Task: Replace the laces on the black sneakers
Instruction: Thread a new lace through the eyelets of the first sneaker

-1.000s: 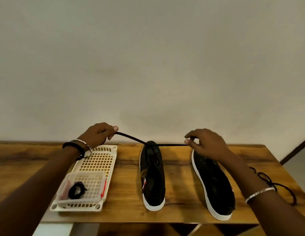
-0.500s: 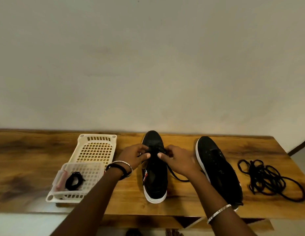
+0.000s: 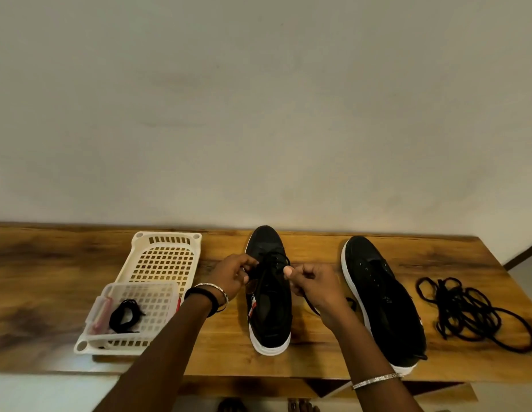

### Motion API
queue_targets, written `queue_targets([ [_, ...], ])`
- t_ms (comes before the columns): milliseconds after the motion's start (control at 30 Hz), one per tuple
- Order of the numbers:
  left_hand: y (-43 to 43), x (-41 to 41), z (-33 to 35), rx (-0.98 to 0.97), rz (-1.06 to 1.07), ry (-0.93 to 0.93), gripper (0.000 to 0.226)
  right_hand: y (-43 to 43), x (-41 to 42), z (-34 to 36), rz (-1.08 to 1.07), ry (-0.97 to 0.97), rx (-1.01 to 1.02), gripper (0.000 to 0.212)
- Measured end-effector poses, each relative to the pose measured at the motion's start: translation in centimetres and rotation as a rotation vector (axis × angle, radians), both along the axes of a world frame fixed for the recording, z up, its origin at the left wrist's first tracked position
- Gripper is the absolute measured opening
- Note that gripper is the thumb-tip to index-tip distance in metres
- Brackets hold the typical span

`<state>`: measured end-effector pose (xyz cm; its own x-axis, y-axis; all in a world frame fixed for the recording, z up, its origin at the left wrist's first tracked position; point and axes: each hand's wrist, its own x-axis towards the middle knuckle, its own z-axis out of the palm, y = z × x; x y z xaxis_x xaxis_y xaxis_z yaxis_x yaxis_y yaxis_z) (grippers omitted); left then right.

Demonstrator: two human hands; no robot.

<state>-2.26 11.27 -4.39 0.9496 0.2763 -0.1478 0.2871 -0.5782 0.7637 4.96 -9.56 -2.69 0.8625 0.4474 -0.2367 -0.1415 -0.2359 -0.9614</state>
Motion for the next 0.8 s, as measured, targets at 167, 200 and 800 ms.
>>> queue_targets([
  [167, -0.2, 0.6, 0.4, 0.171, 0.044, -0.044, 0.016, -0.2, -0.1, 1.9, -0.055, 0.099, 0.17, 0.026],
  [200, -0.1, 0.5, 0.4, 0.156, 0.065, -0.075, 0.018, -0.1, -0.1, 2.3, -0.082, 0.126, 0.213, 0.026],
  [800, -0.4, 0.8, 2.6, 0.334, -0.202, -0.145, 0.018, 3.1, 2.7, 1.1, -0.197, 0.484, 0.707, 0.038],
])
